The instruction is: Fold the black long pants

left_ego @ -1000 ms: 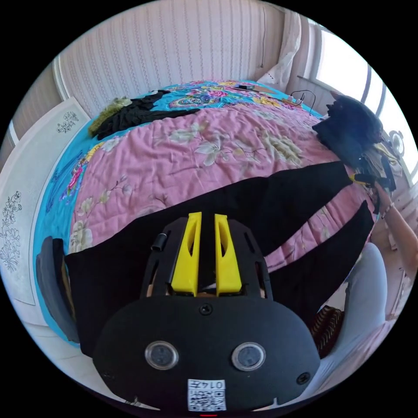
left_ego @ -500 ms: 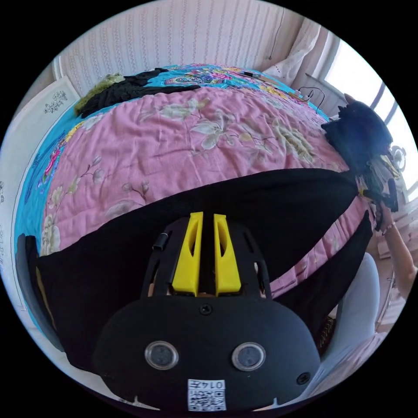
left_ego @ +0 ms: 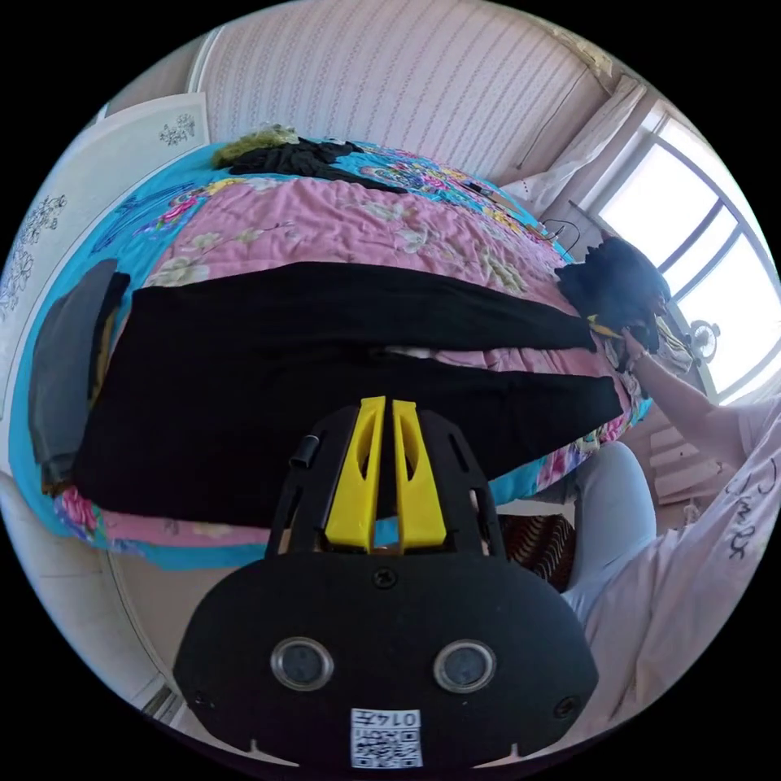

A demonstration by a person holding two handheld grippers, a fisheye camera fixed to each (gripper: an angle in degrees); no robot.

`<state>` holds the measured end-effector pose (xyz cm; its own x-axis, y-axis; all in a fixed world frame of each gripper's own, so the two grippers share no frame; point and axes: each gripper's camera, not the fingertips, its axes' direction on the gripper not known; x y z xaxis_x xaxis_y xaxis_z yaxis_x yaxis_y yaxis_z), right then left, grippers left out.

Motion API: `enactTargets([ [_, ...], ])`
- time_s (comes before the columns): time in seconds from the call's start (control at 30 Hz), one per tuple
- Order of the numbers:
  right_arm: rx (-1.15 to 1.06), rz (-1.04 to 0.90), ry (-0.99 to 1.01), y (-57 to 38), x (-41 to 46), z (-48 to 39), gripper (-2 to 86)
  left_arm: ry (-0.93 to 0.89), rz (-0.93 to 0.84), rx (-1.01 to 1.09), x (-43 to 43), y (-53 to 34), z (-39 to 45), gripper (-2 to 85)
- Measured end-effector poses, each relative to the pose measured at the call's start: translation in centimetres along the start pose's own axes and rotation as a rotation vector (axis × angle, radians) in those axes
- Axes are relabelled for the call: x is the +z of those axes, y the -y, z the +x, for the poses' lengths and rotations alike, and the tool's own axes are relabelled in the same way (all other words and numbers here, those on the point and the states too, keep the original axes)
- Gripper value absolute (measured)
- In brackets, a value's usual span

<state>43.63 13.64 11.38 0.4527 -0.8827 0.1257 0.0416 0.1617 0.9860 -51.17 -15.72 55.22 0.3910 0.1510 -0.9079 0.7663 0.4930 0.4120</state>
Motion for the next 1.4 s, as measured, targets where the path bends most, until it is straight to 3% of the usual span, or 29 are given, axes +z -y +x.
enactTargets([
  [0.07,0.004,-0.138,-0.032,1.9,2.1,0.2,2.0,0.049,-0.029,-0.058,-3.5,-1.8,-0.8,-0.6],
  [0.27,0.053,-0.125,-0.031,2.7,-0.7,2.2,1.5,0.11,0.014,-0.243,-12.0,-5.6,-2.8,-0.8],
  [0.4,0.051,0.027,0.054,-1.2,-8.7,2.2,1.8,0.09,0.092,-0.3,-16.7,-6.5,-3.4,-0.8],
  [0.47,-0.028,0.147,0.201,-7.0,-15.5,1.6,1.0,0.098,0.19,-0.292,-19.9,-7.0,-3.1,-0.8],
  [0.57,-0.082,0.161,0.448,-15.8,-22.4,1.6,0.3,0.09,0.318,-0.301,-23.6,-7.9,-2.8,-0.9],
  [0.73,-0.075,0.277,0.864,-28.5,-28.3,1.9,0.4,0.133,0.543,-0.245,-29.1,-9.5,-2.1,-0.7],
  [0.83,0.005,0.245,1.116,-32.4,-28.0,1.8,1.2,0.195,0.494,-0.264,-30.4,-9.7,-3.0,0.5],
  [0.93,-0.027,0.254,1.163,-33.5,-29.0,0.9,4.7,0.174,0.509,-0.369,-31.9,-11.1,-5.2,2.7],
  [1.07,0.031,0.19,1.405,-31.3,-29.6,2.7,12.2,0.125,0.502,-0.595,-33.3,-14.0,-10.8,6.0],
  [1.13,0.075,0.17,1.388,-30.5,-29.8,5.0,11.9,0.069,0.487,-0.699,-33.5,-15.4,-13.7,7.1],
  [1.4,0.481,0.179,0.876,-29.1,-31.3,18.7,10.6,0.015,0.407,-0.801,-34.4,-13.6,-21.6,9.1],
])
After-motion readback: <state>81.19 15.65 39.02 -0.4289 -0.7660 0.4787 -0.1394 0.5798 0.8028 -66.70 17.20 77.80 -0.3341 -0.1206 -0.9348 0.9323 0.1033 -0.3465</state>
